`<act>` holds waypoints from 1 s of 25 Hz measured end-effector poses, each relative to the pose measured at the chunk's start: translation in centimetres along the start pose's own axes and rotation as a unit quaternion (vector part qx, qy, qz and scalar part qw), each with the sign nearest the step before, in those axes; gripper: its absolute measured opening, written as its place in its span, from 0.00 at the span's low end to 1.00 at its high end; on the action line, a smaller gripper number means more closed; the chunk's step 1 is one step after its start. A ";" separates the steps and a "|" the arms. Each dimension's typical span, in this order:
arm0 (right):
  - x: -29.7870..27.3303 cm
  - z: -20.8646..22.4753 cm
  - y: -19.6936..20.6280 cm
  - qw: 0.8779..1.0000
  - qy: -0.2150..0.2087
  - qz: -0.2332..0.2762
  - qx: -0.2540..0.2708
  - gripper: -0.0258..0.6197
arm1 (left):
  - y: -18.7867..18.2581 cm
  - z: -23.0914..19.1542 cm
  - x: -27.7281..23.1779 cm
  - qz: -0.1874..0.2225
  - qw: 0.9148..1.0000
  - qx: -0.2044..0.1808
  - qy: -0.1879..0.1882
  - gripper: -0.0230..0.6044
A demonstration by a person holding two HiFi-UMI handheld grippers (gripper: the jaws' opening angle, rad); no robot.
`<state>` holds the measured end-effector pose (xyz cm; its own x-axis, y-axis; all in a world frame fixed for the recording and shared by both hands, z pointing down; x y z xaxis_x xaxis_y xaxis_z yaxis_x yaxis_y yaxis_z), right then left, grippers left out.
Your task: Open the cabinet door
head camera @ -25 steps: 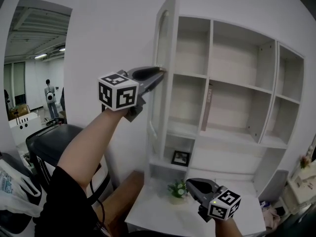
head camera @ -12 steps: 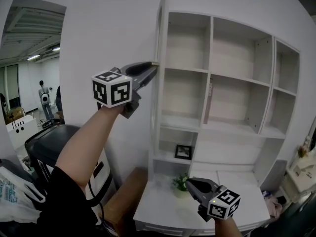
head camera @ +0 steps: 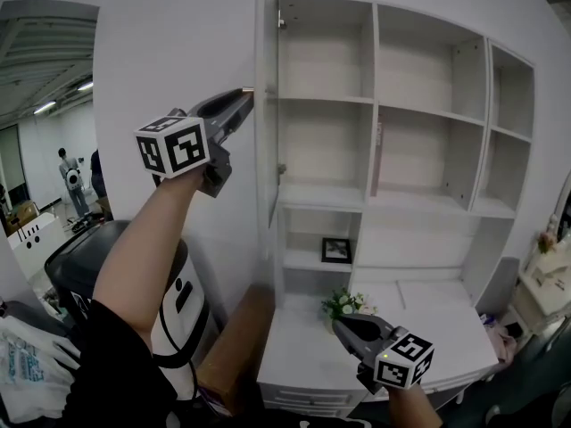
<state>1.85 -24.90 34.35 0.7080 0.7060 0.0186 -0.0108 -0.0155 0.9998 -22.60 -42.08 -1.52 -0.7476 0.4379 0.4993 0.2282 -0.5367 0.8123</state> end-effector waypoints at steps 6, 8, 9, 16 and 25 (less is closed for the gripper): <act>-0.7 -1.1 -1.4 1.000 -0.004 -0.008 0.027 0.04 | -0.3 -2.7 1.8 -0.014 1.000 0.006 0.003 0.18; -0.7 -1.3 -1.9 0.999 -0.002 -0.007 0.032 0.04 | -0.4 -2.9 2.0 -0.017 1.000 0.003 0.006 0.18; -0.7 -1.3 -2.1 0.999 0.000 -0.006 0.033 0.04 | -0.4 -2.8 2.0 -0.018 1.000 -0.001 0.008 0.18; -0.9 -1.8 -2.1 0.999 0.001 -0.015 0.035 0.04 | -0.6 -2.4 2.5 -0.017 1.000 -0.017 -0.016 0.16; 1.0 -2.6 -3.9 0.998 -0.002 -0.009 0.062 0.04 | 2.7 0.0 7.6 -0.048 0.998 -0.002 -0.037 0.34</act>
<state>0.75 -22.25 30.49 0.7101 0.7041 0.0004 0.0892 -0.0905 0.9919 -27.70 -40.19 4.48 -0.7177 0.5397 0.4401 0.1553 -0.4919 0.8567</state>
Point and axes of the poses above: the fingertips, and each gripper's own axes: x backward along the fingers, z to its right, y out of its underside, the point moved 7 cm from there along x, backward along the fingers, and after that the axes turned 3 degrees about -y, right-handed, at the moved point
